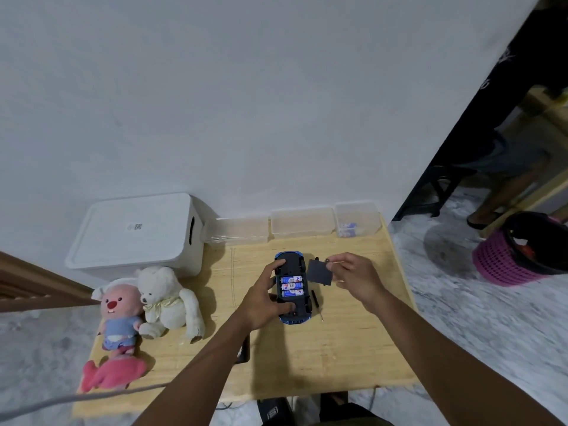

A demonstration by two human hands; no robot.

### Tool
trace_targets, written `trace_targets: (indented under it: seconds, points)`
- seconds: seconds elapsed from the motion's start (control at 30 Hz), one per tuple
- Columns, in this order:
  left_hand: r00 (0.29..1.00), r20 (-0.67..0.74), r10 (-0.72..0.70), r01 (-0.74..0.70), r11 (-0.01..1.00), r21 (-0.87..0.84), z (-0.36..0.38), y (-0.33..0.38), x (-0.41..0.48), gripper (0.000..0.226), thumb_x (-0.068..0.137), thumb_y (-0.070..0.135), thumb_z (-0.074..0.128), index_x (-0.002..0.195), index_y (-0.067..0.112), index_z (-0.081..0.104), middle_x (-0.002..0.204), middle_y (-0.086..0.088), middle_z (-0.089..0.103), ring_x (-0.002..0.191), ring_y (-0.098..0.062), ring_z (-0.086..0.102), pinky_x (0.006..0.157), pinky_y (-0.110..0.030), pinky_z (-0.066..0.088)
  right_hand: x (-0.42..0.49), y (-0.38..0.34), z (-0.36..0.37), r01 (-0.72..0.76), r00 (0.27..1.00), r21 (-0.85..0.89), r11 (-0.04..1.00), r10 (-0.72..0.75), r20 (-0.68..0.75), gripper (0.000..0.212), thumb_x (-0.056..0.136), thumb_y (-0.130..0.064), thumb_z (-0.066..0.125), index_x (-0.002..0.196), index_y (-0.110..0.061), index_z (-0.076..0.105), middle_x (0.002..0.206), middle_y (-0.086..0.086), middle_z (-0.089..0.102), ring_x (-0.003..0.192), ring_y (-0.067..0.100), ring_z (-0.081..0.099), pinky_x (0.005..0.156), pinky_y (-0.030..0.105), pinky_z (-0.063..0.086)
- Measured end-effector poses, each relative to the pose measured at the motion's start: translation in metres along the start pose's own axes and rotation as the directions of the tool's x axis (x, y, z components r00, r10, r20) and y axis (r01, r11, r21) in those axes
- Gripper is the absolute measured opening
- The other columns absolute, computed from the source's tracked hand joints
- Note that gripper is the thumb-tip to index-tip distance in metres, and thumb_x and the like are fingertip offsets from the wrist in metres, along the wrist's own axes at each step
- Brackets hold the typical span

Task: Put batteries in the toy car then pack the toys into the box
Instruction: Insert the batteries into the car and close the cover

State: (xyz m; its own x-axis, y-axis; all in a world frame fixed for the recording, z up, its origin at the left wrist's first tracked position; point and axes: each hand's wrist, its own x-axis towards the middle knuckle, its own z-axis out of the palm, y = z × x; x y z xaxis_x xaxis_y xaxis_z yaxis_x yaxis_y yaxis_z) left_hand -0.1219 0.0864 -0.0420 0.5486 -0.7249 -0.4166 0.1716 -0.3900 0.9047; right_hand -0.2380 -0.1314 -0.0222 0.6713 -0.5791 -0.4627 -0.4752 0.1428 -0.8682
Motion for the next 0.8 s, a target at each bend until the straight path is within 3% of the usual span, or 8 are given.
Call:
trace_targets:
  seconds: [0.1, 0.23, 0.37, 0.47, 0.57, 0.8]
  points:
    - [1.000, 0.009, 0.018, -0.018, 1.000, 0.013, -0.003, 0.005, -0.001, 0.095, 0.076, -0.002, 0.084, 0.142, 0.051, 0.041, 0.137, -0.001, 0.059, 0.104, -0.038, 0.070, 0.090, -0.048, 0.061, -0.006, -0.020, 0.012, 0.048, 0.995, -0.024, 0.999, -0.045, 0.094, 0.009, 0.091, -0.017, 0.074, 0.100, -0.016, 0.073, 0.092, 0.004, 0.077, 0.075, 0.016, 0.069, 0.069, 0.029, 0.056]
    - [0.999, 0.017, 0.049, -0.049, 0.999, 0.018, -0.007, 0.009, -0.006, 0.096, 0.075, -0.002, 0.084, 0.142, 0.051, 0.040, 0.139, -0.001, 0.057, 0.107, -0.027, 0.069, 0.085, -0.037, 0.062, -0.015, -0.030, 0.031, 0.127, 0.977, -0.175, 0.976, -0.092, 0.194, 0.010, 0.091, -0.019, 0.073, 0.100, -0.018, 0.072, 0.091, -0.002, 0.077, 0.074, 0.012, 0.072, 0.065, 0.023, 0.054]
    - [0.997, 0.019, 0.074, -0.075, 0.996, 0.038, -0.013, 0.012, -0.010, 0.099, 0.074, -0.002, 0.084, 0.145, 0.050, 0.038, 0.136, -0.001, 0.060, 0.096, -0.020, 0.072, 0.085, -0.039, 0.062, -0.022, -0.034, 0.042, 0.167, 0.972, -0.221, 0.961, -0.124, 0.198, 0.010, 0.091, -0.019, 0.073, 0.101, -0.018, 0.072, 0.091, -0.002, 0.076, 0.073, 0.011, 0.072, 0.066, 0.023, 0.053]
    - [0.996, 0.015, 0.089, -0.090, 0.994, 0.064, -0.017, 0.014, -0.014, 0.100, 0.073, 0.000, 0.084, 0.145, 0.051, 0.037, 0.135, 0.001, 0.061, 0.098, -0.025, 0.071, 0.087, -0.042, 0.062, -0.023, -0.035, 0.048, 0.179, 0.973, -0.236, 0.955, -0.137, 0.185, 0.009, 0.090, -0.018, 0.074, 0.099, -0.018, 0.072, 0.088, -0.002, 0.076, 0.071, 0.013, 0.072, 0.070, 0.029, 0.056]
    - [0.995, 0.016, 0.100, -0.101, 0.992, 0.075, -0.020, 0.014, -0.016, 0.100, 0.074, -0.001, 0.083, 0.146, 0.051, 0.037, 0.135, 0.003, 0.061, 0.097, -0.018, 0.071, 0.087, -0.040, 0.062, -0.026, -0.035, 0.052, 0.189, 0.974, -0.256, 0.948, -0.146, 0.175, 0.009, 0.090, -0.017, 0.074, 0.099, -0.018, 0.072, 0.086, -0.002, 0.076, 0.072, 0.016, 0.073, 0.071, 0.031, 0.057]
    - [0.993, 0.040, 0.110, -0.113, 0.989, 0.090, -0.028, 0.012, -0.018, 0.101, 0.072, 0.002, 0.085, 0.143, 0.055, 0.037, 0.137, 0.003, 0.061, 0.092, -0.016, 0.071, 0.082, -0.036, 0.062, -0.028, -0.038, 0.059, 0.229, 0.967, -0.304, 0.925, -0.181, 0.179, 0.009, 0.088, -0.015, 0.075, 0.097, -0.016, 0.071, 0.082, 0.002, 0.076, 0.073, 0.021, 0.074, 0.063, 0.019, 0.053]
